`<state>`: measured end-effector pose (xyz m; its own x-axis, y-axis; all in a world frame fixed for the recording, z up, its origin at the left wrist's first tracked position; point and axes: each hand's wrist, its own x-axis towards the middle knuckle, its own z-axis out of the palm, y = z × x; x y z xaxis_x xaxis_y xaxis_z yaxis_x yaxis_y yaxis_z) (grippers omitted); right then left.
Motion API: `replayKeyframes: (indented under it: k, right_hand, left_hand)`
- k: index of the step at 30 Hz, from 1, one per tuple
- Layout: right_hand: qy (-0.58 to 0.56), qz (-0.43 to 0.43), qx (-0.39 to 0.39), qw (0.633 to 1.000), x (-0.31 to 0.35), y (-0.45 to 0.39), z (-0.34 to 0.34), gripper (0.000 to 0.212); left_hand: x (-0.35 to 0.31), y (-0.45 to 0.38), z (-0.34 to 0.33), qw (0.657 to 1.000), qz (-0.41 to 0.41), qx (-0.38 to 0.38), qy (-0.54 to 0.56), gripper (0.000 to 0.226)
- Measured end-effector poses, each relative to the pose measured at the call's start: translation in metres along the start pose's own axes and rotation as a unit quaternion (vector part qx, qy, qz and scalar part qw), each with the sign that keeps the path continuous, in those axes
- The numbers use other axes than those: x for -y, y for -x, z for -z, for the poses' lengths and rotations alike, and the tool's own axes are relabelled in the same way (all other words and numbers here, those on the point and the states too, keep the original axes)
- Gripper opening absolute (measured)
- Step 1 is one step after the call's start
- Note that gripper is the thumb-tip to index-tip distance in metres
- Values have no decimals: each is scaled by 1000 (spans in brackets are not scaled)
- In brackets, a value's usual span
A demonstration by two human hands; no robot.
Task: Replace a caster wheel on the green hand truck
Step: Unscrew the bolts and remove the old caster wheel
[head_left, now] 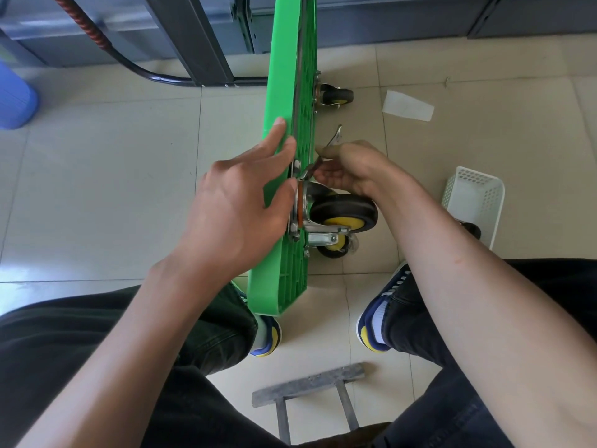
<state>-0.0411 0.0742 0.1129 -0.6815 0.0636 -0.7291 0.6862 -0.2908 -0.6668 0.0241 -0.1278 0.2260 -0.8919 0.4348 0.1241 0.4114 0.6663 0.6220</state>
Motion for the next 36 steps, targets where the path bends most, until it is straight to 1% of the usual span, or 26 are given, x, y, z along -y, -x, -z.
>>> replayKeyframes:
  k: [3, 10, 14, 16, 19, 20, 23, 28, 36]
  right_hand:
    - [-1, 3, 2, 1000, 1, 0, 0, 25]
    - [43, 50, 4, 998, 10, 6, -10, 14]
    - [45, 63, 5, 997, 11, 6, -8, 14]
    - [25, 51, 4, 998, 10, 5, -7, 18]
    - [8, 34, -1, 999, 6, 5, -6, 32]
    - [7, 32, 0, 999, 6, 5, -6, 32]
    - [24, 38, 10, 999, 6, 7, -10, 22]
    - [88, 104, 9, 991, 12, 11, -14, 16]
    - [195, 221, -46, 954, 13, 35, -18, 16]
  left_hand:
    - [0, -1, 0, 1000, -2, 2, -3, 43]
    - [-1, -1, 1, 1000, -3, 13, -10, 43]
    - [-1, -1, 1, 1000, -1, 13, -12, 43]
    - [-1, -1, 1, 1000, -1, 14, -11, 44]
    - [0, -1, 1, 1000, -1, 14, -10, 44]
    - [0, -1, 1, 1000, -1, 14, -11, 44]
    - [0, -1, 1, 1000, 0, 16, -14, 43]
    - [1, -2, 1, 1000, -6, 20, -15, 43]
    - [1, -3, 1, 999, -9, 13, -31, 42]
